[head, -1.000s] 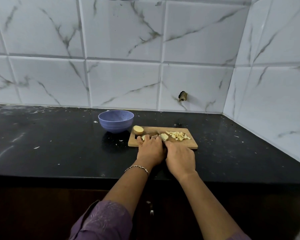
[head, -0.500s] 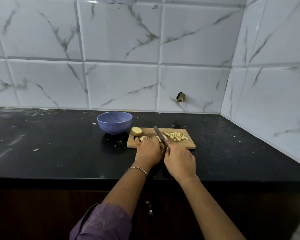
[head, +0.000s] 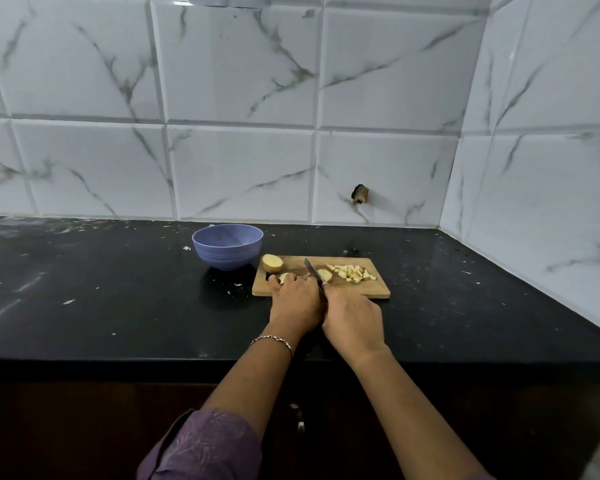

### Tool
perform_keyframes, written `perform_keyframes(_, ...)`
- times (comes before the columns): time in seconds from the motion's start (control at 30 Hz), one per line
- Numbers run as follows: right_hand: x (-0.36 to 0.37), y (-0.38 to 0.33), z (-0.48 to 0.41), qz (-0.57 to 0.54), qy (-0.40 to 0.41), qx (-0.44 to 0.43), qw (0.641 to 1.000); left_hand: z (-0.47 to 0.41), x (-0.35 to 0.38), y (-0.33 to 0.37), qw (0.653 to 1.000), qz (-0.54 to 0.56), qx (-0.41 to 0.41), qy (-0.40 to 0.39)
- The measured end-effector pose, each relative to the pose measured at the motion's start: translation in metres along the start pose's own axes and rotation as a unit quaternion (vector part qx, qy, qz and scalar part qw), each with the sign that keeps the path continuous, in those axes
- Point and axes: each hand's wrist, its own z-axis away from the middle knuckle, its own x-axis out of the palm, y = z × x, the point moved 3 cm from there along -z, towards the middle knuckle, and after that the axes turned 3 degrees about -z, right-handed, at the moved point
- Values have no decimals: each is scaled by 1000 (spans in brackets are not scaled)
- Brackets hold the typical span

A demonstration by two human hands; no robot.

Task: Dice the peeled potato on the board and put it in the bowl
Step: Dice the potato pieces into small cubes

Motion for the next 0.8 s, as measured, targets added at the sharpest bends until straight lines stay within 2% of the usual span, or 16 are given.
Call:
perform_keyframes(0.47, -1, -6, -5, 54, 1, -40, 998, 0, 0, -2, 1000, 2, 8, -12)
perform_keyframes(0.8, 0, 2, -16, -2, -25, 4, 1000, 0, -1, -1, 1000, 5, 4, -10)
